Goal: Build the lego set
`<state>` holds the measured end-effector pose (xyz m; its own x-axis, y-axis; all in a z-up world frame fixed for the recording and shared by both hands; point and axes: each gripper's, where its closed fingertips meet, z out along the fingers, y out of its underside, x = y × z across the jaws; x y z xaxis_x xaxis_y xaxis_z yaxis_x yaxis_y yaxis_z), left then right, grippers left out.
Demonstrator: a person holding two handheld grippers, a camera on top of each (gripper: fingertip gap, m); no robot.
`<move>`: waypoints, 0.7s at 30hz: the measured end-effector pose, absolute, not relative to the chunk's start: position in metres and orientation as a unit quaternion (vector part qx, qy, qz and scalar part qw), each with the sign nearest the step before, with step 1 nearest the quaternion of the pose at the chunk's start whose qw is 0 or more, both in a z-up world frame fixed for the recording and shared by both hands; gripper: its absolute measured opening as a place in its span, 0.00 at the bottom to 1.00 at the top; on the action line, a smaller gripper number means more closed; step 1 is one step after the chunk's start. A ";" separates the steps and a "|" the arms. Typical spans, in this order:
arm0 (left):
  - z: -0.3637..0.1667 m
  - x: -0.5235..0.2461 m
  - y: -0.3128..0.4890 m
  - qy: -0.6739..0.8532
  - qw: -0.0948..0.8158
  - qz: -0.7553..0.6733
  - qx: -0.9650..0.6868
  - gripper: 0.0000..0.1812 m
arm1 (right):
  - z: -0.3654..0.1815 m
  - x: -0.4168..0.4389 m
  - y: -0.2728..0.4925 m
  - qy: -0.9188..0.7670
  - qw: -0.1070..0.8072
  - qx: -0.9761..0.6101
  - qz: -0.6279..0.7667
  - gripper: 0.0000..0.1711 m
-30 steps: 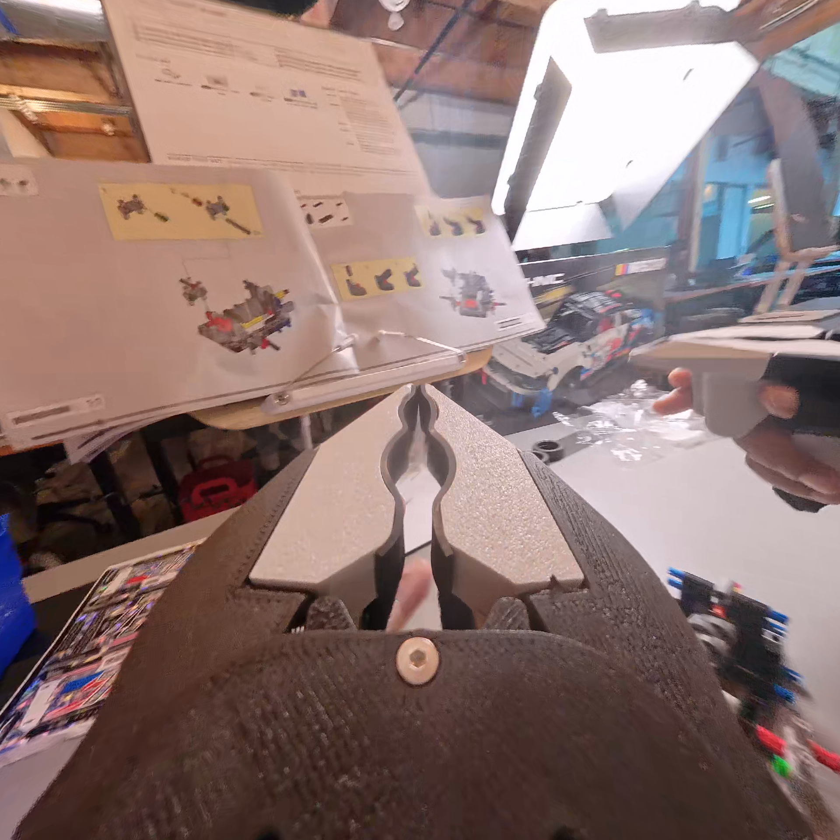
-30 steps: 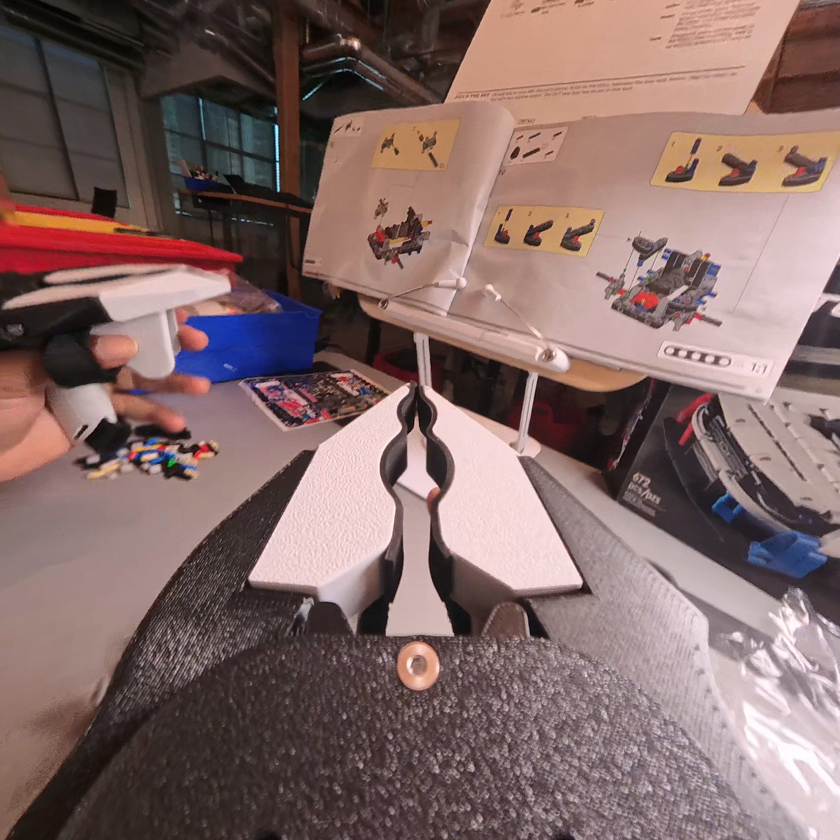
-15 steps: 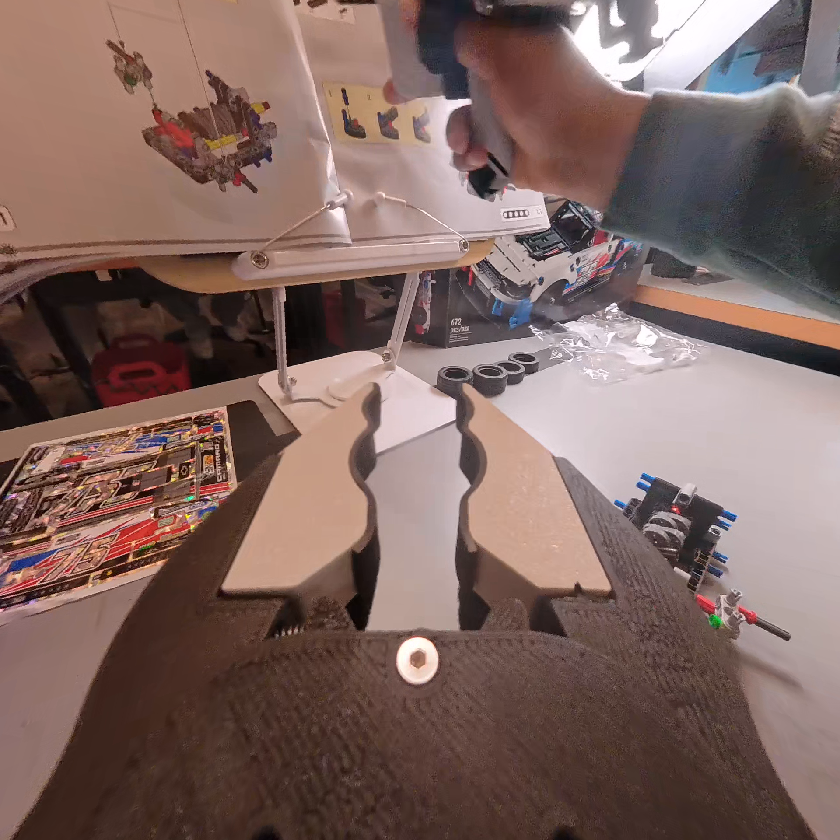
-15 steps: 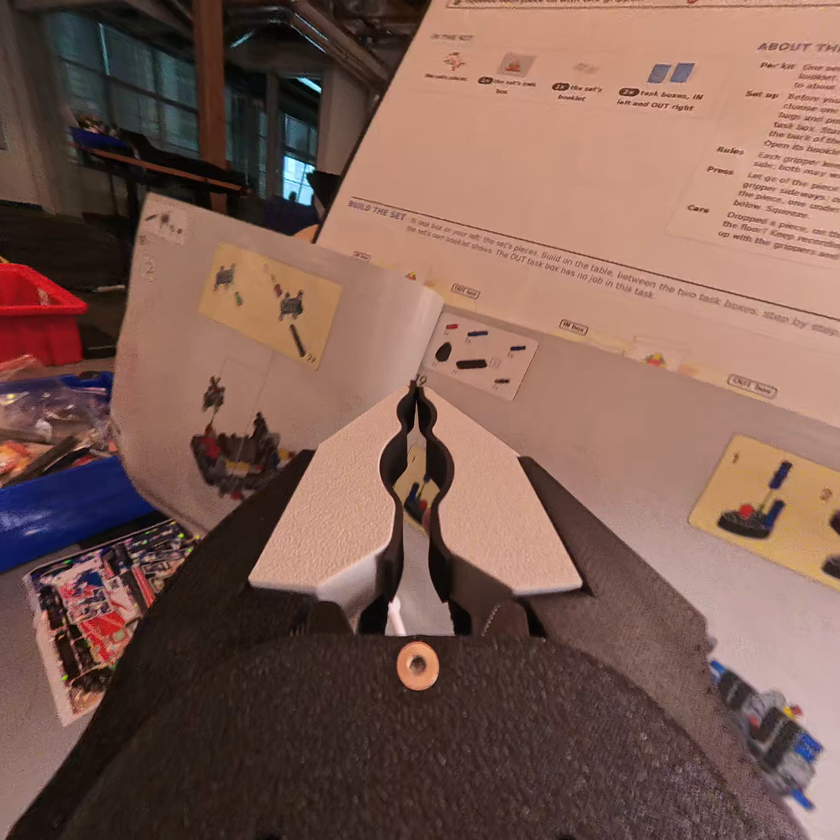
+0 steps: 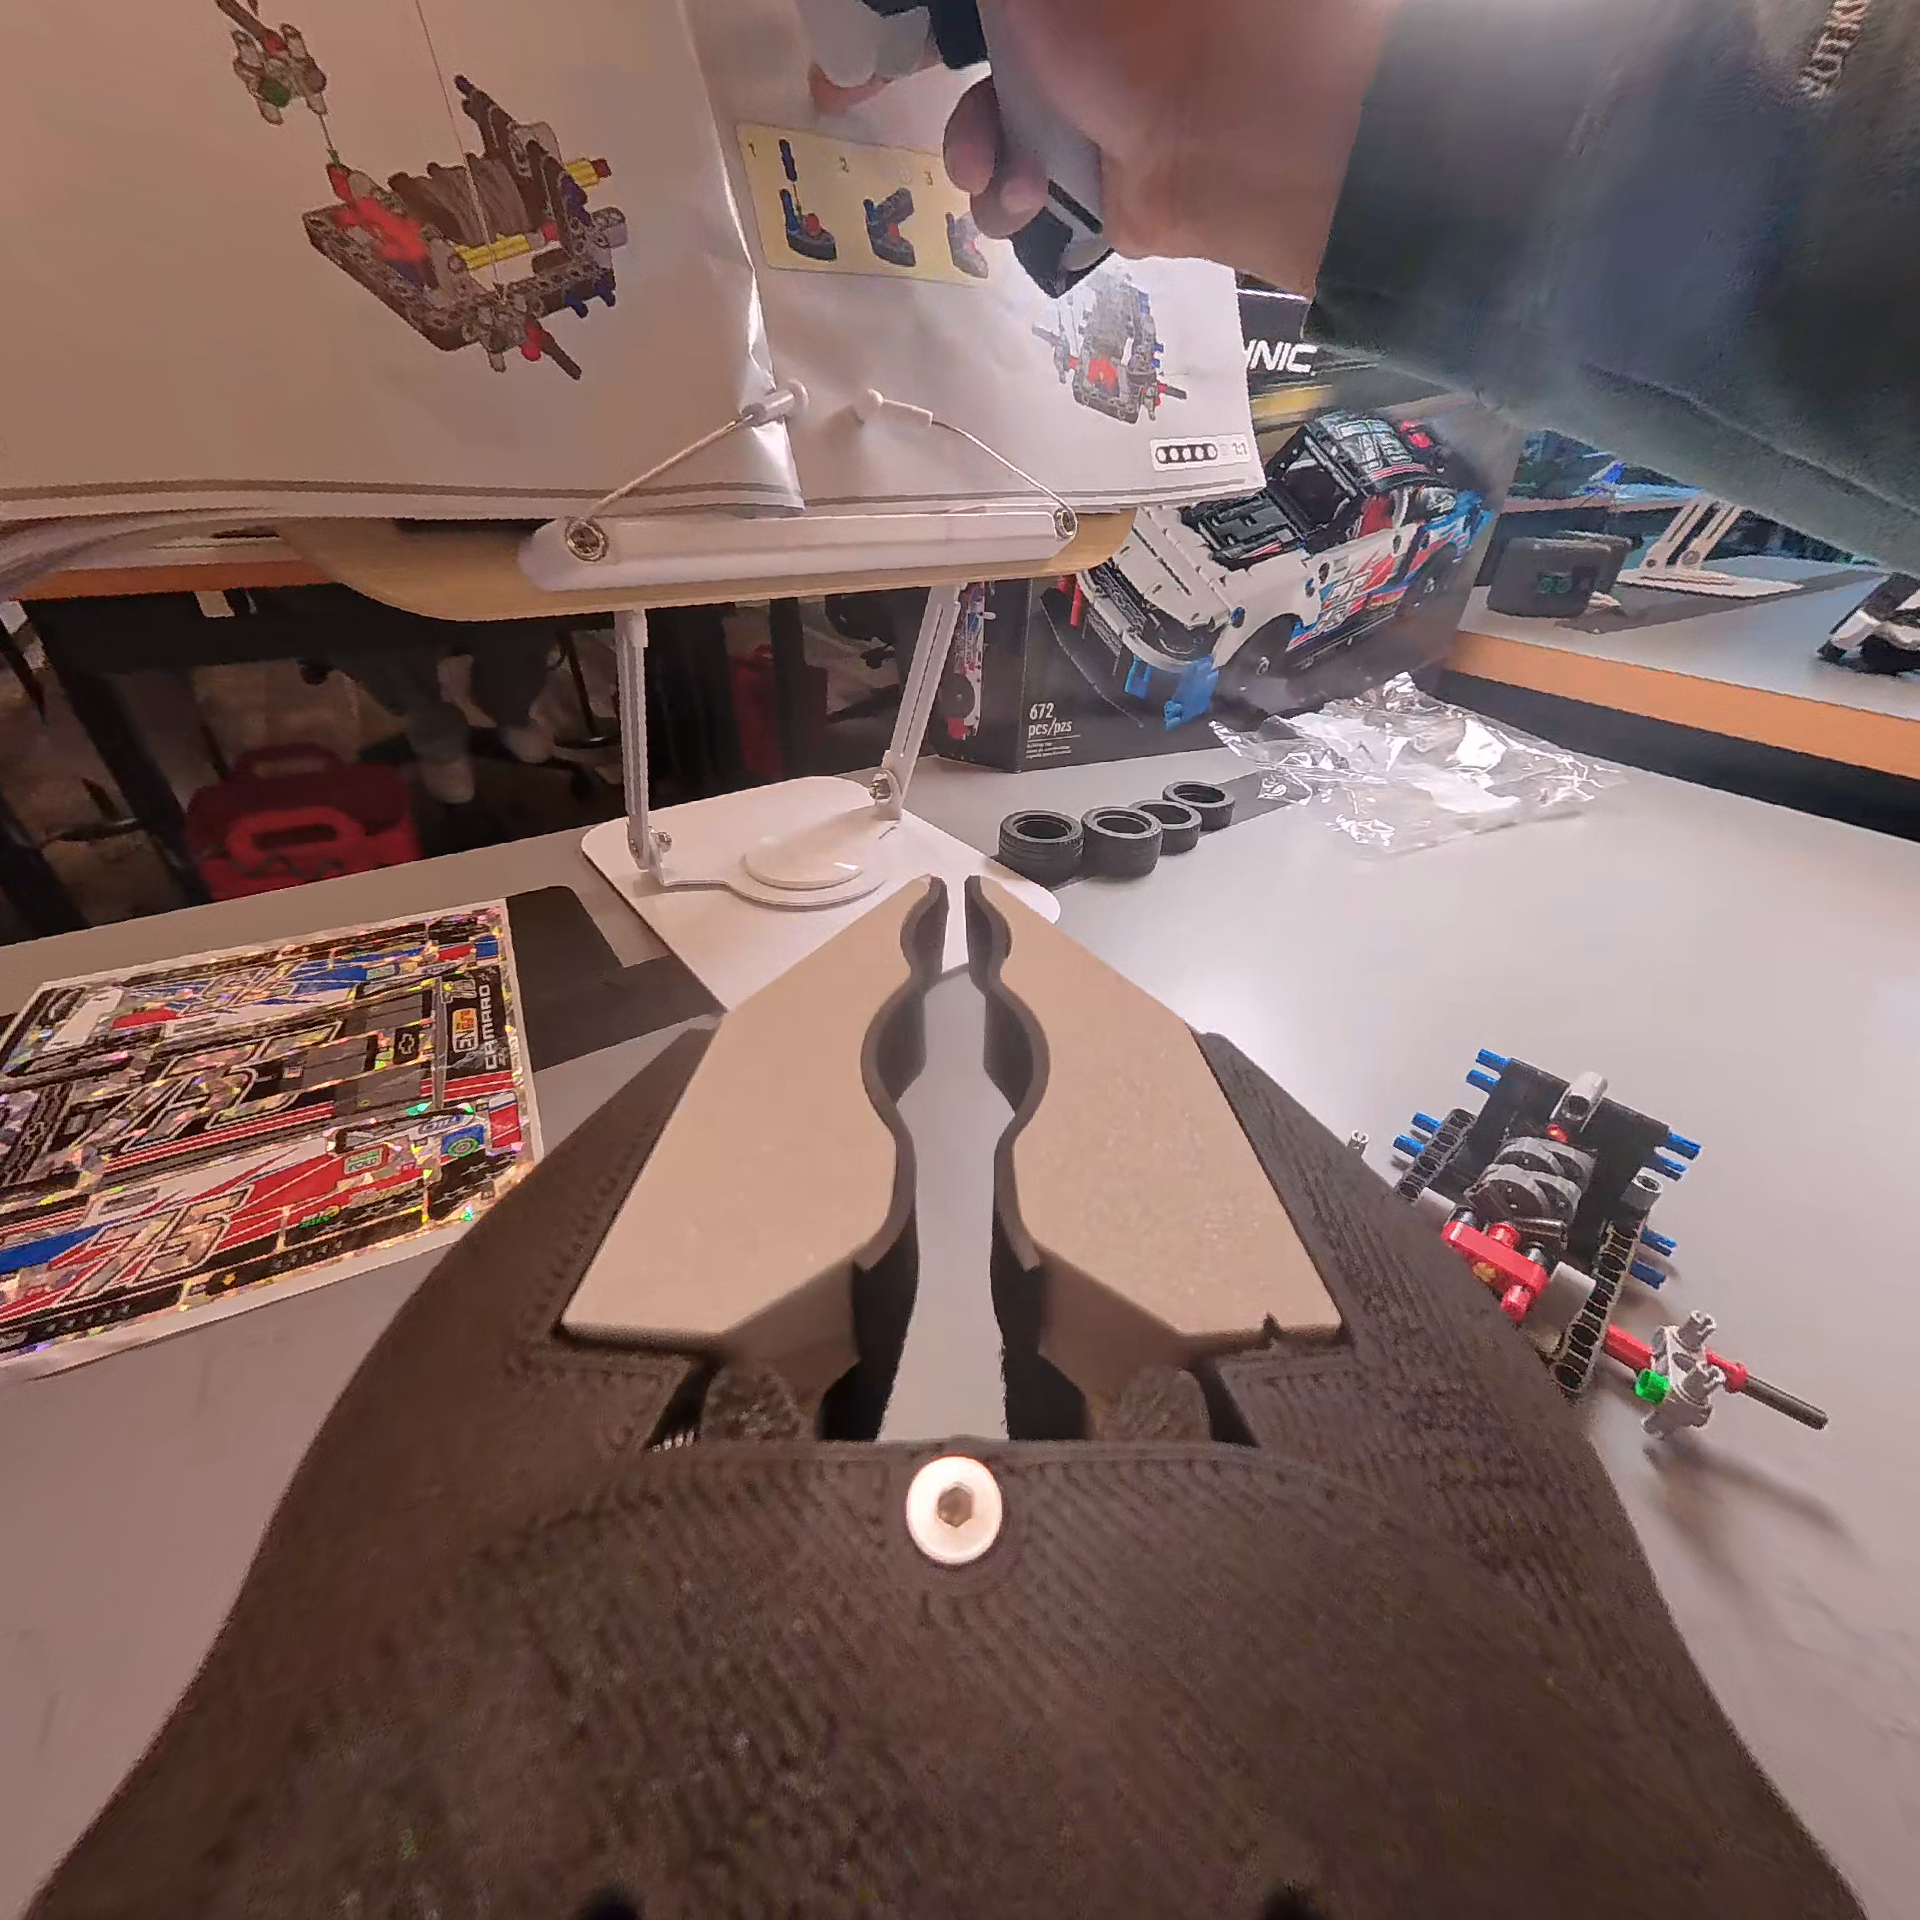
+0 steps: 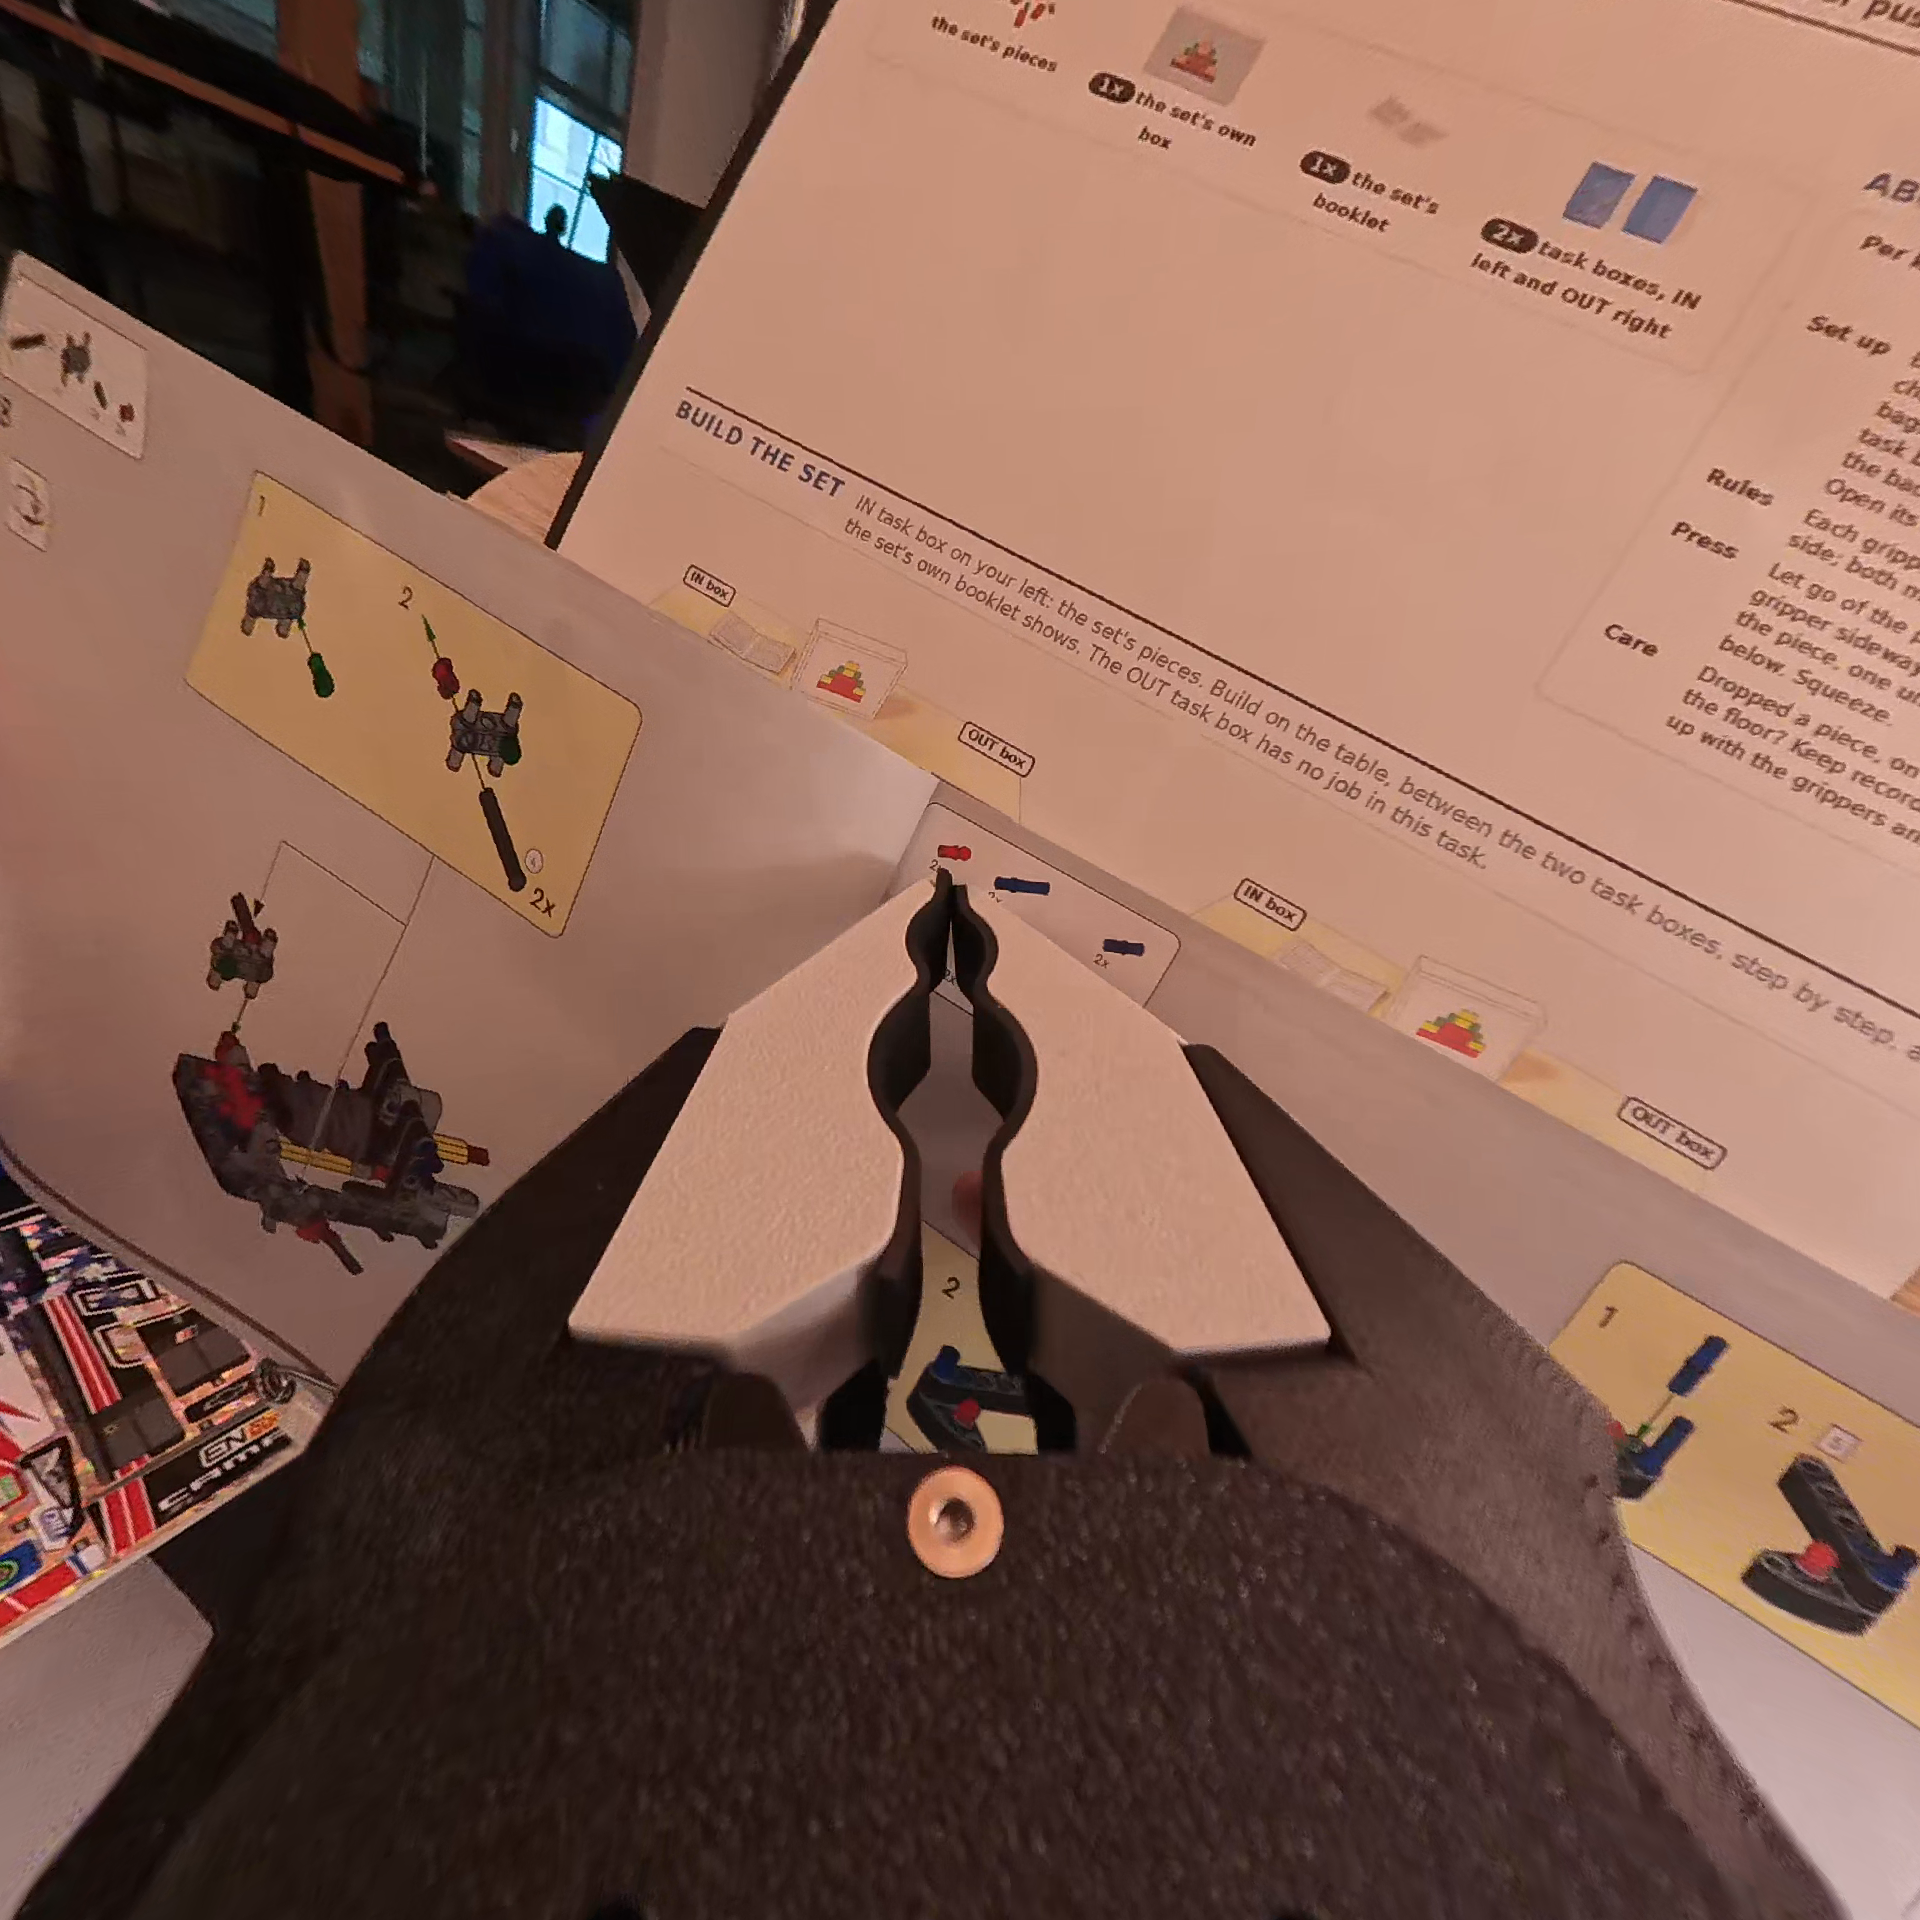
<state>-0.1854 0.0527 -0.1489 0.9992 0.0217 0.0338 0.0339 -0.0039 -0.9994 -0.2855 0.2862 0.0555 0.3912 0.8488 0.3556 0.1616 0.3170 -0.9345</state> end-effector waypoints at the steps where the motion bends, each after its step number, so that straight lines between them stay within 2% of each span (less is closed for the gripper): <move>1: -0.149 -0.185 0.053 -0.019 0.705 -0.006 -0.709 0.00 | 0.055 -0.285 0.287 -0.485 0.651 -0.522 0.261 0.00; 21: -0.165 -0.170 0.057 0.007 0.687 -0.017 -0.727 0.01 | 0.051 -0.261 0.300 -0.517 0.683 -0.481 0.188 0.00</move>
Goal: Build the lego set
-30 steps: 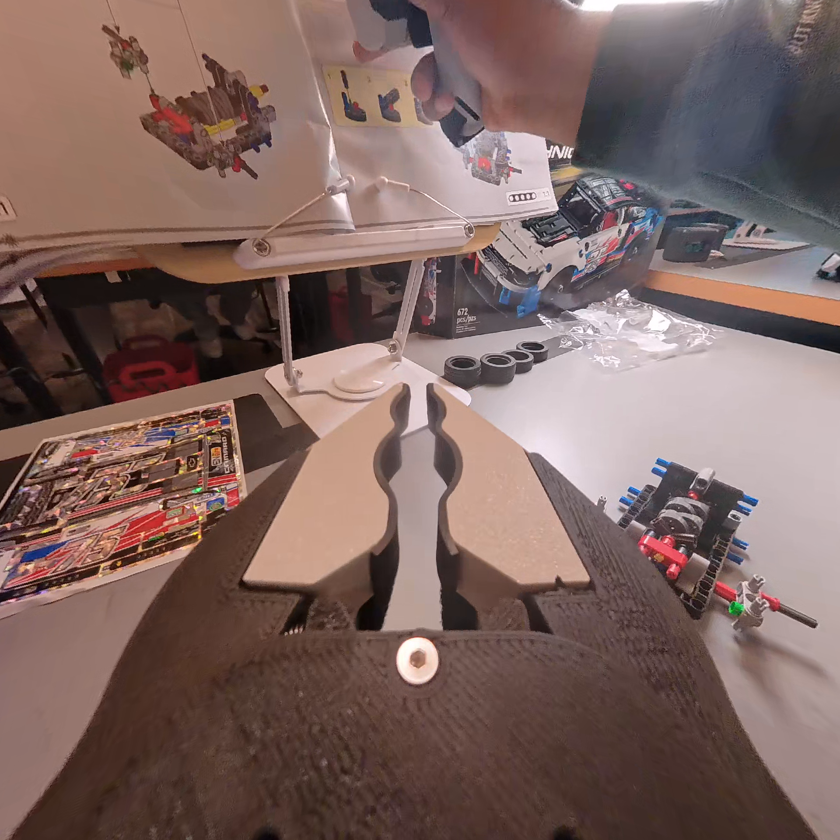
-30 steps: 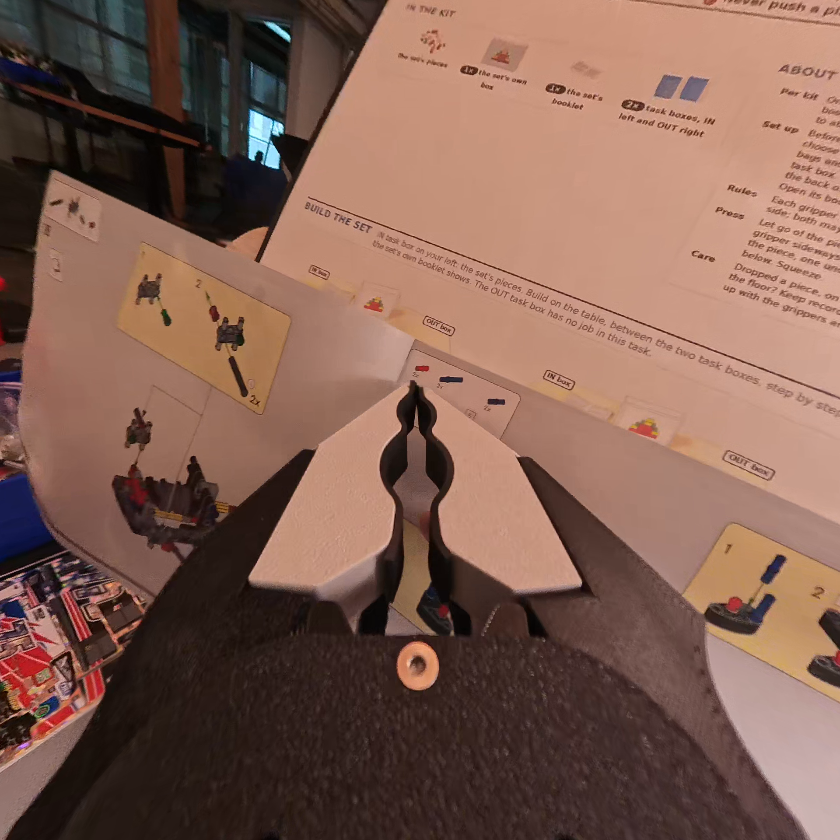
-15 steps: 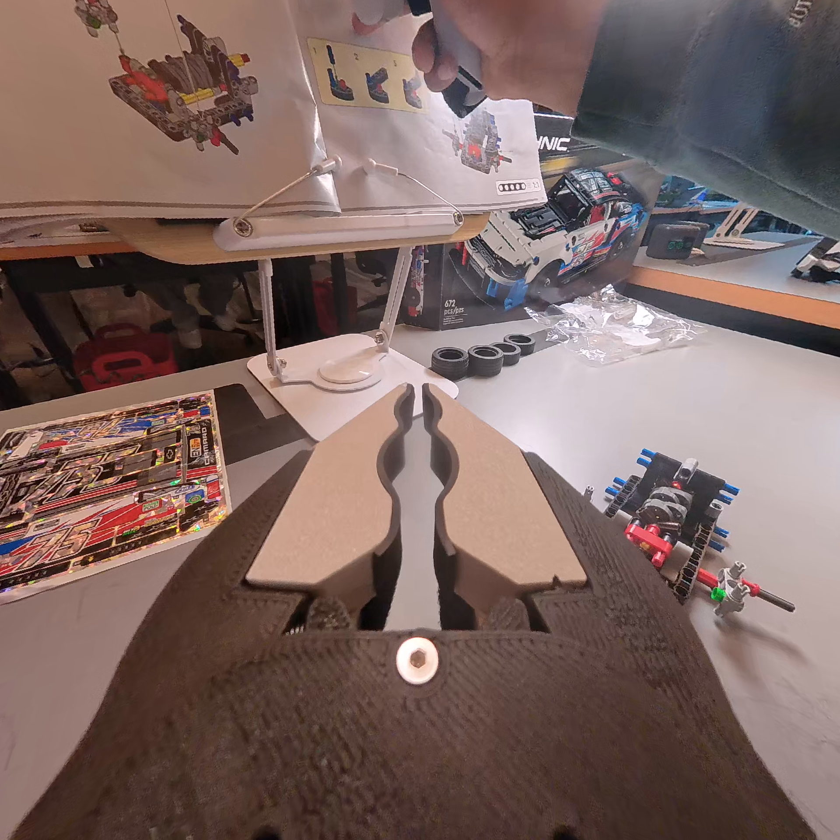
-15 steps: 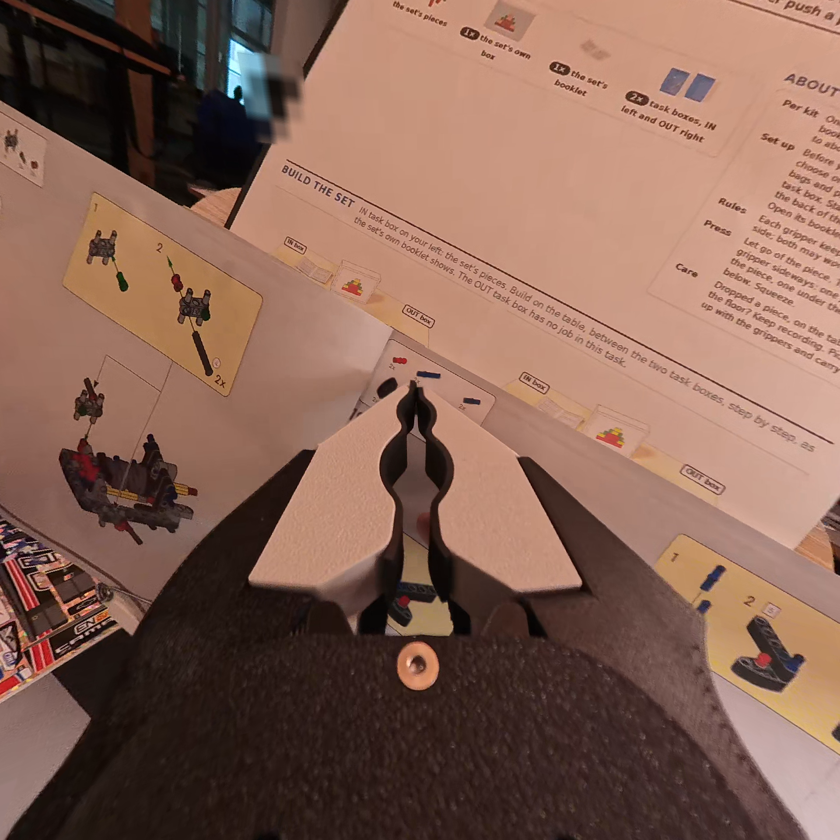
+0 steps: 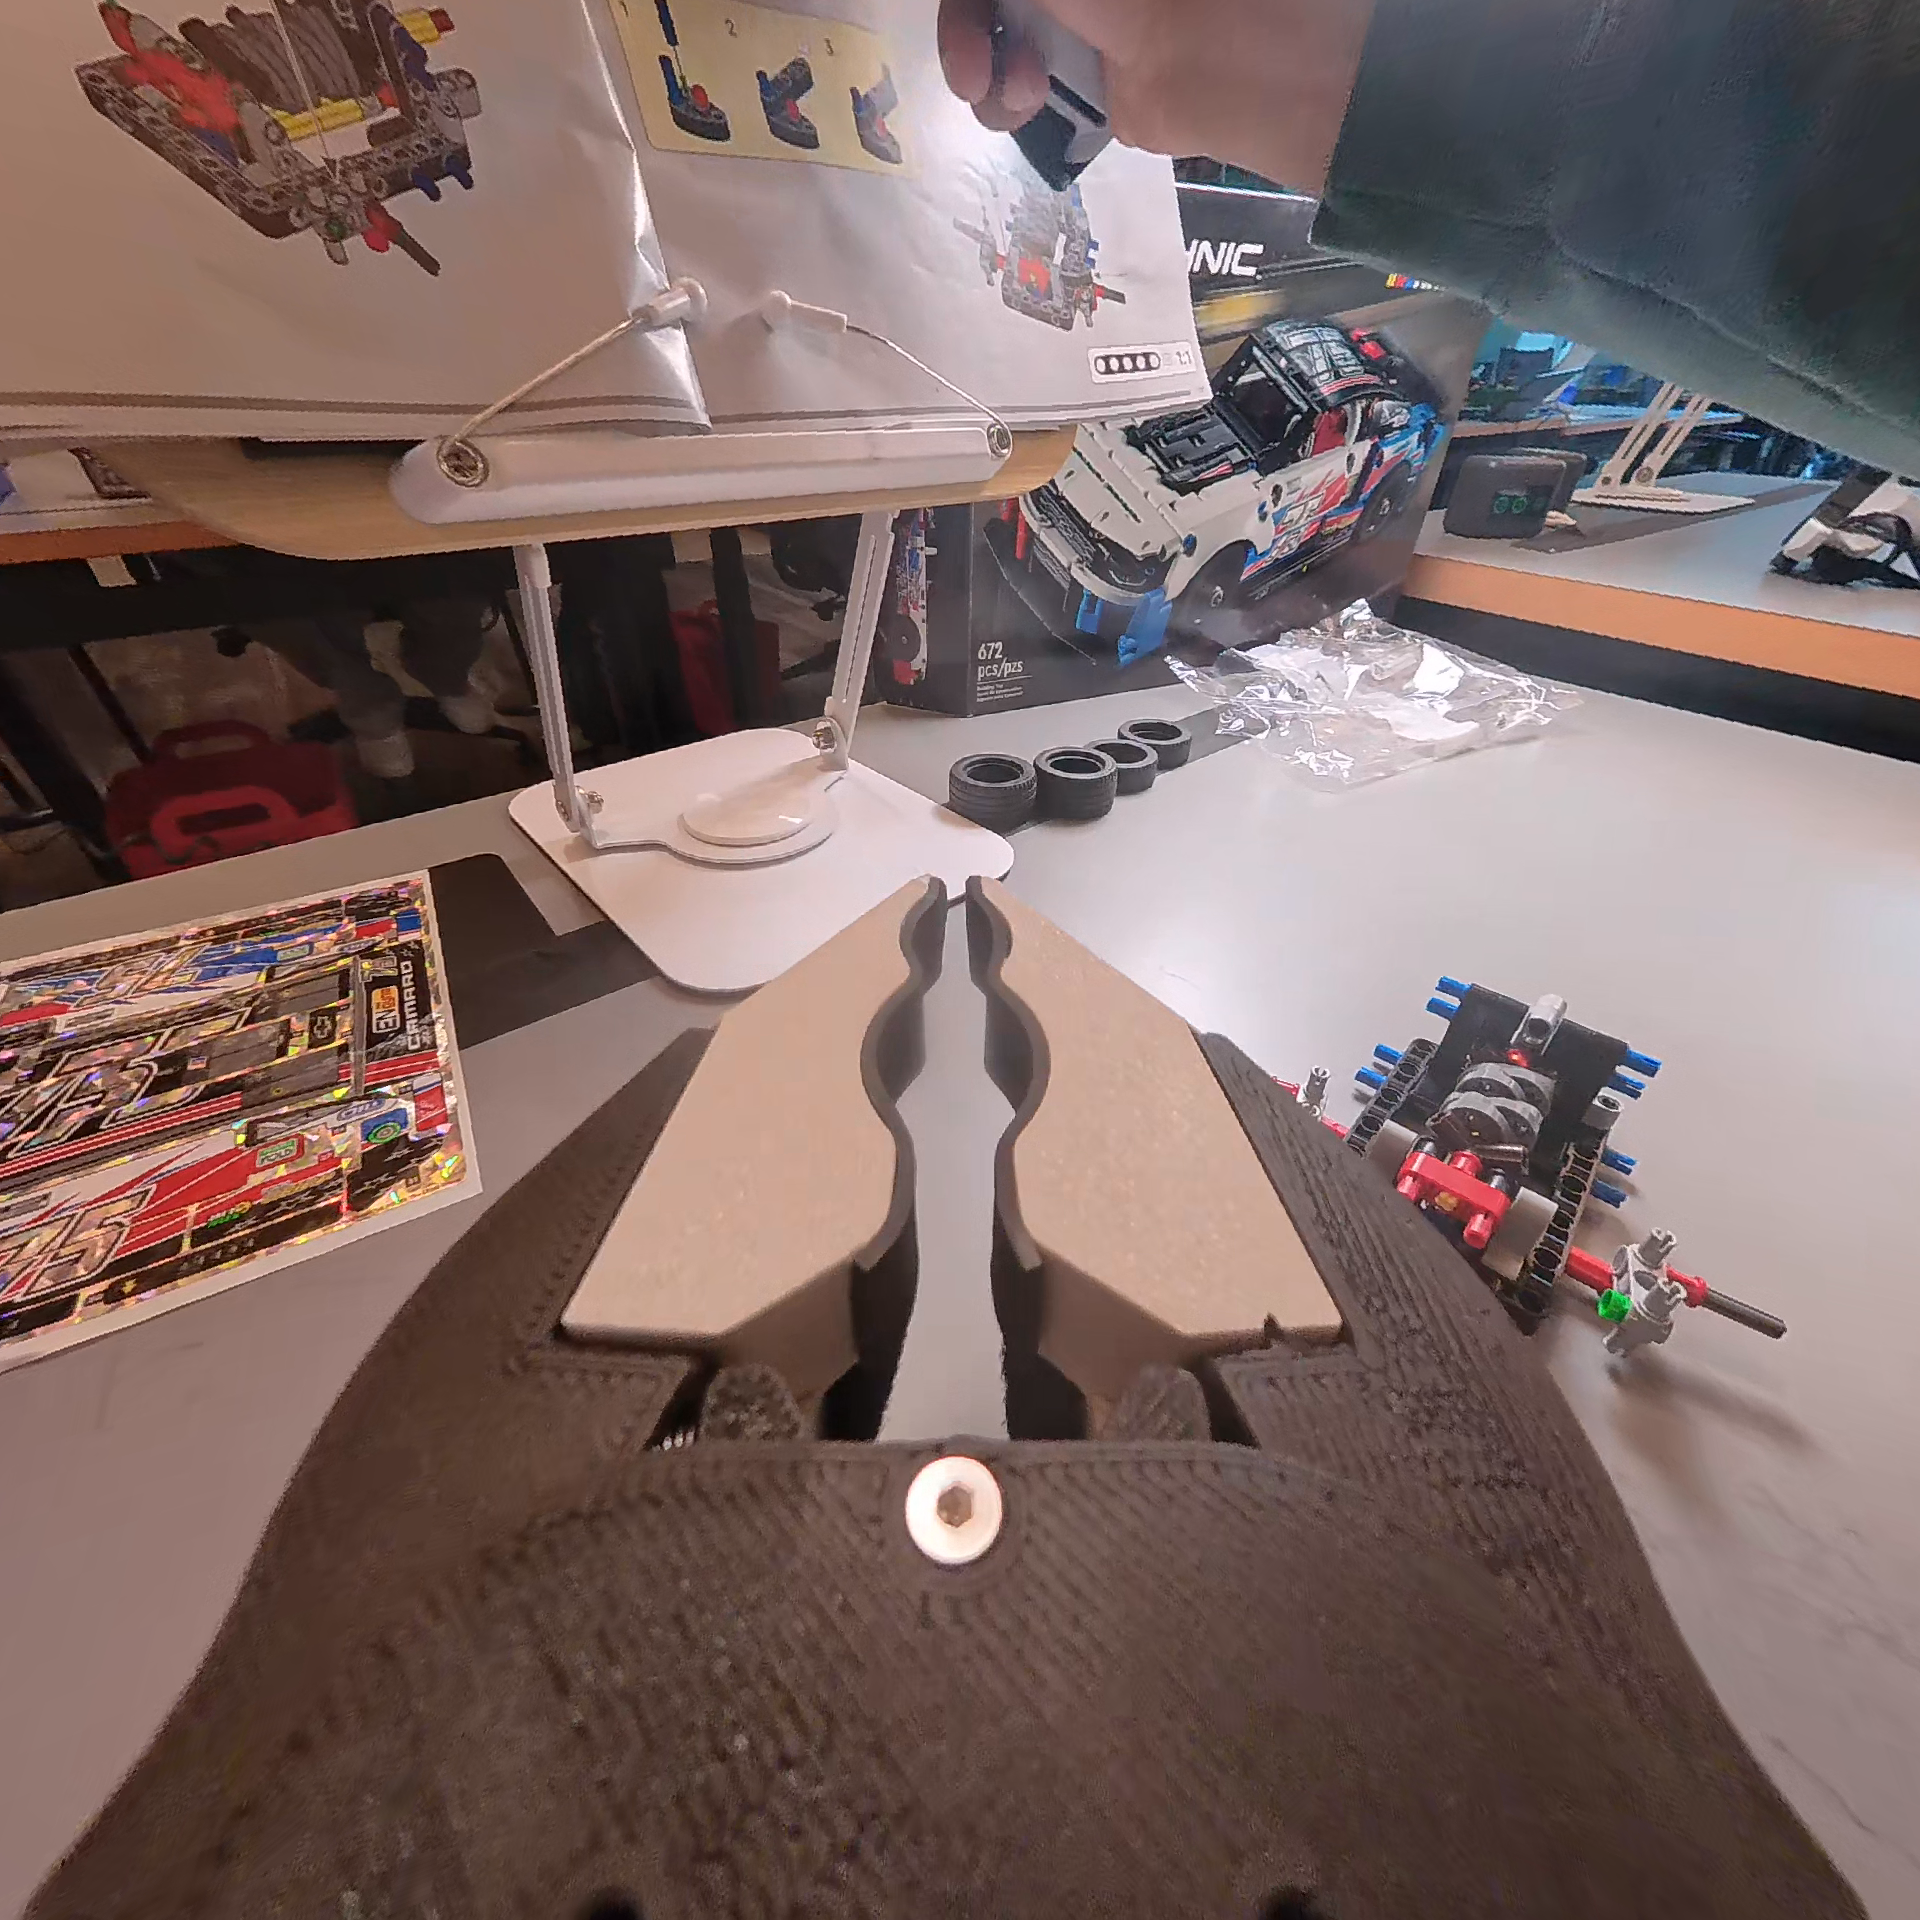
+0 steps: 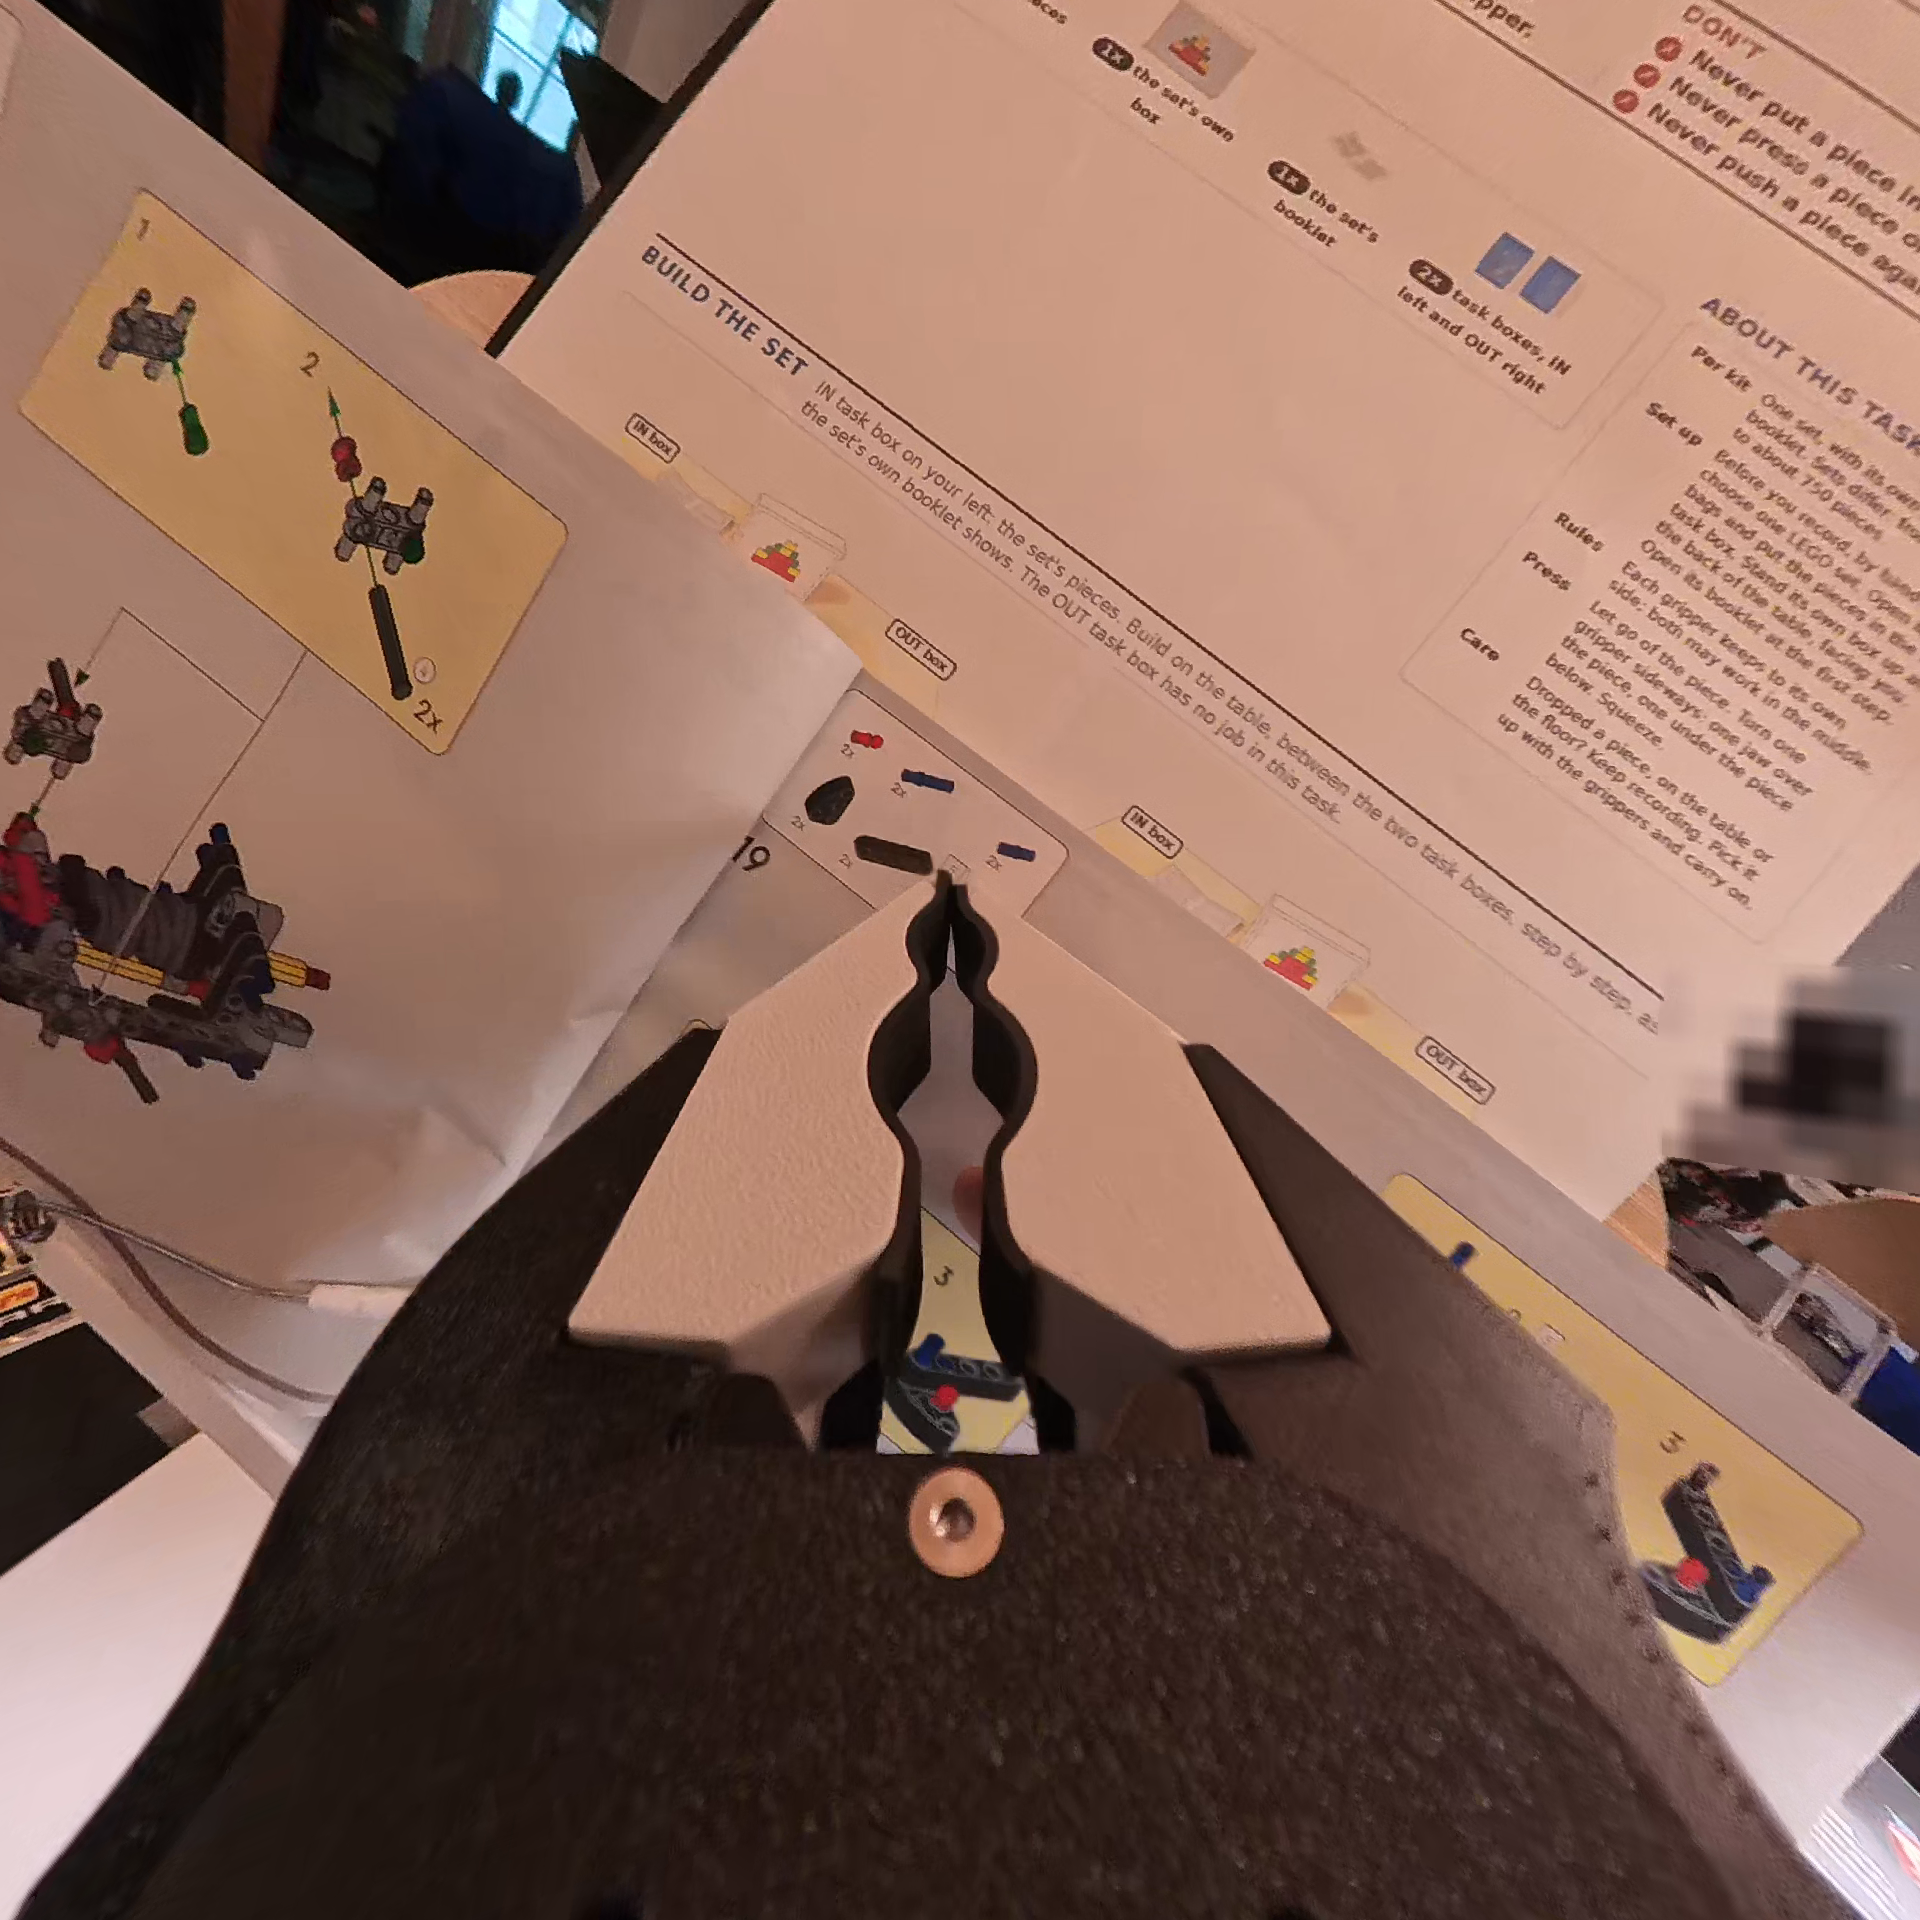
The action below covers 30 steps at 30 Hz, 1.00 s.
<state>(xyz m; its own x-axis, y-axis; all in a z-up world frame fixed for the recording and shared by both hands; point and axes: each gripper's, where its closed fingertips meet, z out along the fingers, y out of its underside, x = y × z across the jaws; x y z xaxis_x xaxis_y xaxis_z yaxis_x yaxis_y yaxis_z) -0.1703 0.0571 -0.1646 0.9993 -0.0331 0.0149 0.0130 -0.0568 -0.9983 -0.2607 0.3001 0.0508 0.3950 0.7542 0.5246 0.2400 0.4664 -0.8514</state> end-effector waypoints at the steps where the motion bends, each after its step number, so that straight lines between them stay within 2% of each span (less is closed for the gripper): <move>1: -0.165 -0.170 0.057 0.007 0.686 -0.017 -0.727 0.01 | 0.051 -0.259 0.302 -0.516 0.684 -0.481 0.185 0.00; 12: -0.165 -0.169 0.057 0.011 0.685 -0.013 -0.728 0.01 | 0.054 -0.255 0.305 -0.515 0.685 -0.482 0.181 0.00; 20: -0.168 -0.167 0.058 0.017 0.682 -0.011 -0.731 0.01 | 0.036 -0.241 0.289 -0.521 0.677 -0.477 0.206 0.00; 26: -0.166 -0.169 0.057 0.023 0.683 0.005 -0.730 0.00 | 0.026 -0.204 0.220 -0.511 0.654 -0.453 0.326 0.02; 30: -0.164 -0.179 0.055 0.012 0.680 0.025 -0.732 0.00 | -0.007 -0.153 0.162 -0.530 0.604 -0.451 0.389 0.12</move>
<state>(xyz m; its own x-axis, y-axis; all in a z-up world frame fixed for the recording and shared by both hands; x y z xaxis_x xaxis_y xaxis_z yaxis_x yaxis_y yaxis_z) -0.1795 0.0552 -0.1637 0.9985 0.0166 -0.0529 -0.0515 -0.0739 -0.9959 -0.1526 0.1615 -0.0070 0.1362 0.9473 0.2900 0.0085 0.2916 -0.9565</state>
